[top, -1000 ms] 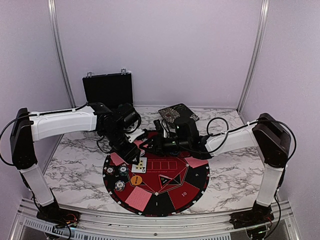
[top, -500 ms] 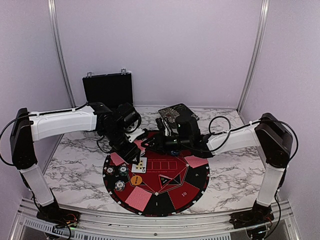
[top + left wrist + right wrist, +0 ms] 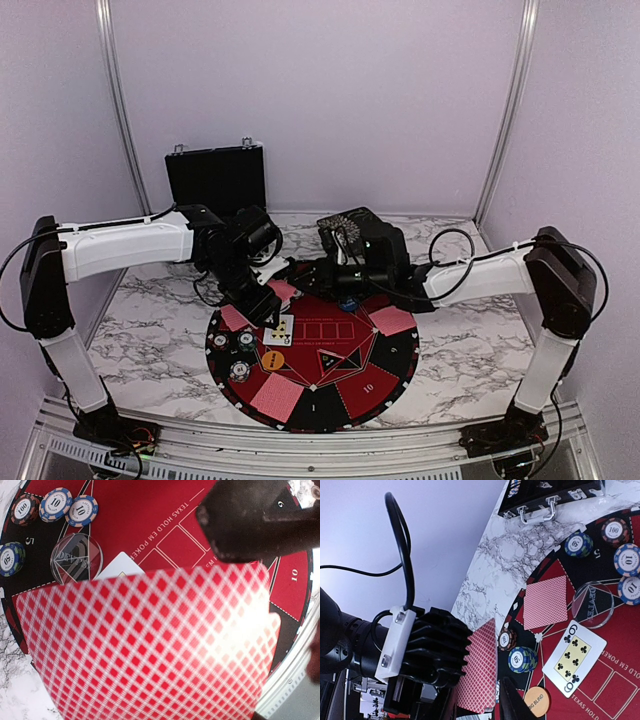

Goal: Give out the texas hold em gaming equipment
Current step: Pick up the poker card from the face-down deck piles.

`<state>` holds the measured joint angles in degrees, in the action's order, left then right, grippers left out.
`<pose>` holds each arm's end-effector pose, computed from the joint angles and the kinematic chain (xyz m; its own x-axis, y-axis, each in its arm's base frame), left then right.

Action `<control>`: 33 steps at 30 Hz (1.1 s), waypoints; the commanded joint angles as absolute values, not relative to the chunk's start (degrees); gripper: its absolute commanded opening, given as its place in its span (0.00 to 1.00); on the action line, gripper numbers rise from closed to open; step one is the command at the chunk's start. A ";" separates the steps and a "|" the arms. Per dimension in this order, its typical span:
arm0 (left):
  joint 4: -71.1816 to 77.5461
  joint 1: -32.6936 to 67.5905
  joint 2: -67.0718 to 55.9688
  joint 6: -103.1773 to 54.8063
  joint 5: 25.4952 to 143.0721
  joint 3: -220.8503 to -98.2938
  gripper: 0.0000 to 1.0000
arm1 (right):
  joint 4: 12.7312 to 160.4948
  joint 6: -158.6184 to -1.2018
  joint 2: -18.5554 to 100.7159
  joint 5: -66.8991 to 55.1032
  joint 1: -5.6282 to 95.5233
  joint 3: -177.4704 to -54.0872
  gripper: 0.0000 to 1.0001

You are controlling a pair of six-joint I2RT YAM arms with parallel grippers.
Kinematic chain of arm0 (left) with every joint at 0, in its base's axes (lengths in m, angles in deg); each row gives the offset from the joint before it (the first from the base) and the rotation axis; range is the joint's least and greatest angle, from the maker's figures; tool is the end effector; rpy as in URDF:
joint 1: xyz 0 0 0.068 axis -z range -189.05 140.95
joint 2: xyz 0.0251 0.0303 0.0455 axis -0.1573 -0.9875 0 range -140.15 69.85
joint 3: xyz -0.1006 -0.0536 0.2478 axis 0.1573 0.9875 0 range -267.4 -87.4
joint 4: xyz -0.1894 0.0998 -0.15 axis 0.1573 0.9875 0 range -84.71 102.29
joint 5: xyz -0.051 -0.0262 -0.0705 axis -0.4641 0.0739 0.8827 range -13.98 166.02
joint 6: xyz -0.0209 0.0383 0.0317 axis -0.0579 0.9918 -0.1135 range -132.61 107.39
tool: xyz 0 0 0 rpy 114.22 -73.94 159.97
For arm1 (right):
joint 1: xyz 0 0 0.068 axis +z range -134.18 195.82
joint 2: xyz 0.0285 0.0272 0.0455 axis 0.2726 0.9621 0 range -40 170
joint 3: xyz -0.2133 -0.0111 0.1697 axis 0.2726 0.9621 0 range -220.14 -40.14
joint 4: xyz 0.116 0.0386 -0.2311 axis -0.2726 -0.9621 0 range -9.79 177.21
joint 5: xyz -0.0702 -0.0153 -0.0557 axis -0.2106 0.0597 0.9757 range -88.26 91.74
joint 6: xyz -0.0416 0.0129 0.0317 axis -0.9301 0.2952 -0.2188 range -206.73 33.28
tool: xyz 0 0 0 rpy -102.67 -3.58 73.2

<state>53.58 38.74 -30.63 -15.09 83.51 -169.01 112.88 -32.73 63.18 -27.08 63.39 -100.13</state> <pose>0.2395 -0.2710 0.2498 -0.6519 0.6548 -0.3824 0.7409 0.6576 -0.1369 0.2574 0.3070 0.2149 -0.8934 0.0730 -0.4432 -0.3982 0.3277 0.8568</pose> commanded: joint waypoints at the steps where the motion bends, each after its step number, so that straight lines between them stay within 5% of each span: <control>1: 54.99 38.66 -30.25 -14.72 83.92 -170.81 0.34 | 113.79 -32.27 61.40 -25.98 62.83 -99.18 0.27; 33: 55.03 38.66 -30.77 -14.63 83.45 -170.90 0.34 | 115.59 -30.51 62.95 -28.09 64.04 -98.44 0.11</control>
